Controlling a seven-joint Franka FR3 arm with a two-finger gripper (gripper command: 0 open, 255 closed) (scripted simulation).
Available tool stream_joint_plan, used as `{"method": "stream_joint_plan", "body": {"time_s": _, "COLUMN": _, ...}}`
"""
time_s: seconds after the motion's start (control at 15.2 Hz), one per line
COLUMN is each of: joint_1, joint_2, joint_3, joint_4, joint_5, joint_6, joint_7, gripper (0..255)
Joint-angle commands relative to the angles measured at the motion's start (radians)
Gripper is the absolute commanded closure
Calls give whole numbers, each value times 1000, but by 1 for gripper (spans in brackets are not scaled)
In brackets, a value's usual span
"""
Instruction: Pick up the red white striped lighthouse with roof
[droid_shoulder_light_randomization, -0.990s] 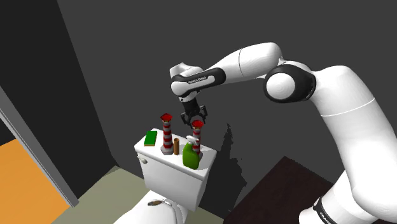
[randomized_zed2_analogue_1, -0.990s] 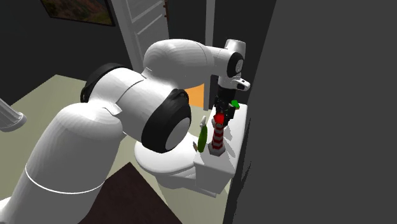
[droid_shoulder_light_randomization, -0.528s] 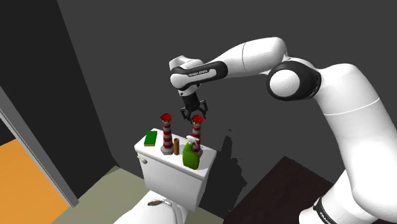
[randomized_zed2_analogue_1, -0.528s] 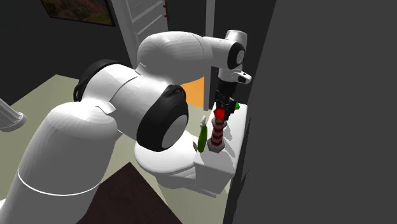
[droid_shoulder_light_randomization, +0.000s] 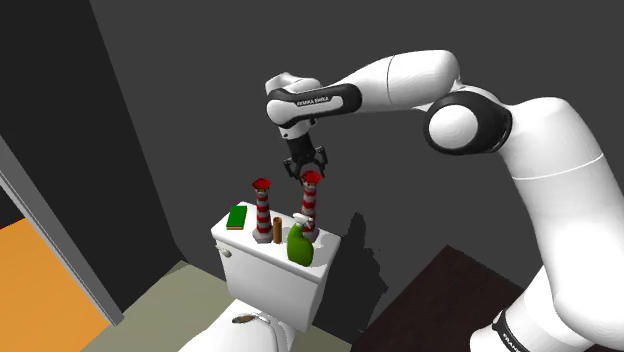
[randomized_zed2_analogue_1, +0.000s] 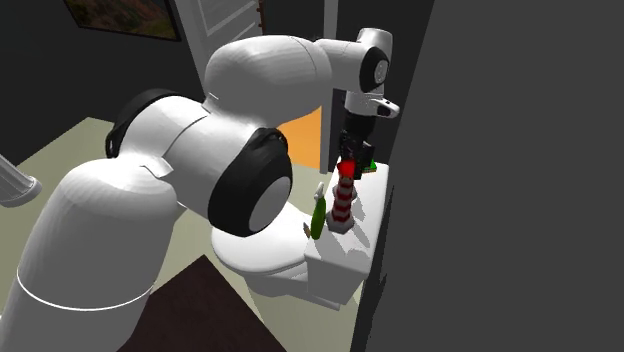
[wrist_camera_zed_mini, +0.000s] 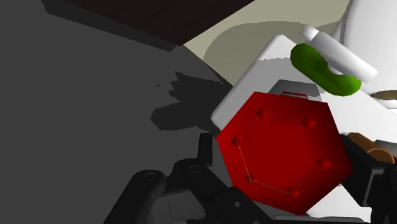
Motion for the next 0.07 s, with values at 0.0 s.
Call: {"method": "stream_joint_plan", "body": {"time_s": 0.0, "joint_1": 0, "joint_2": -4, "joint_3": 0, "joint_4": 2, "joint_5": 0, "joint_6": -5, "joint_7": -1, "gripper": 255}}
